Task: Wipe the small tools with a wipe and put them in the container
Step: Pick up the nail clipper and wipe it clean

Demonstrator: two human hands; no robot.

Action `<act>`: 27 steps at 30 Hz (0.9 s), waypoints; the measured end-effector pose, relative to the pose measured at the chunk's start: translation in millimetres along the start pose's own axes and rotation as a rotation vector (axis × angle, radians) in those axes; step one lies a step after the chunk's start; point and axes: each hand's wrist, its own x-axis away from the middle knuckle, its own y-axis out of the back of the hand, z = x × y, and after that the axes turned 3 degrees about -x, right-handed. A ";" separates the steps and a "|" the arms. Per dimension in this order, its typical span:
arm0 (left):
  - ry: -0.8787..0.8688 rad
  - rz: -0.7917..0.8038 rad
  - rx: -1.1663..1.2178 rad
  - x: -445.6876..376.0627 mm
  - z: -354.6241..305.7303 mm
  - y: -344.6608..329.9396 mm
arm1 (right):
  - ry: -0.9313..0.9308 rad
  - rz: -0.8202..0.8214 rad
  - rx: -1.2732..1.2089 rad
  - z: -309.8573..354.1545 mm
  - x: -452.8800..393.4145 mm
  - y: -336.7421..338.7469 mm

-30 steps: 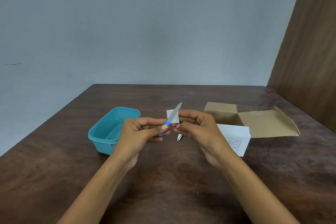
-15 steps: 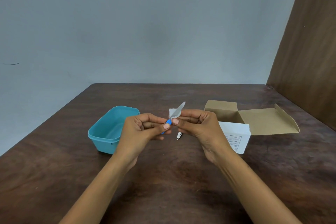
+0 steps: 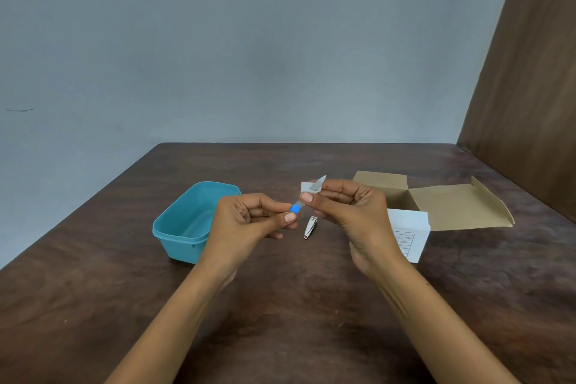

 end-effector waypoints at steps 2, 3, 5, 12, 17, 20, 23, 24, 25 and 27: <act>-0.001 0.000 0.007 0.2 -0.5 0.2 | 0.002 -0.007 -0.009 0.8 0.4 -0.1; -0.001 0.000 0.013 0.0 -0.8 0.2 | 0.001 -0.015 -0.010 1.3 0.6 0.1; 0.000 0.002 0.013 0.0 -1.2 0.2 | -0.001 -0.034 -0.014 2.6 0.1 0.3; 0.004 -0.001 0.011 0.4 -1.8 1.2 | -0.010 -0.060 -0.021 6.1 0.0 0.5; 0.020 0.001 0.004 -0.3 -2.5 1.3 | 0.000 -0.079 -0.034 8.0 -0.3 2.8; 0.029 -0.004 -0.001 -0.5 -2.4 2.2 | 0.008 -0.092 -0.034 8.8 -1.1 3.0; 0.034 -0.019 -0.014 -1.0 -1.0 3.8 | 0.032 -0.147 -0.123 16.1 -6.3 9.7; 0.039 -0.023 -0.008 -1.1 -0.6 4.0 | 0.044 -0.166 -0.139 18.3 -8.4 12.4; 0.047 -0.024 0.006 -1.3 -0.1 4.0 | 0.054 -0.173 -0.135 19.3 -9.2 14.0; 0.058 -0.021 0.030 -1.3 -0.1 3.3 | 0.069 -0.155 -0.090 17.2 -8.1 13.1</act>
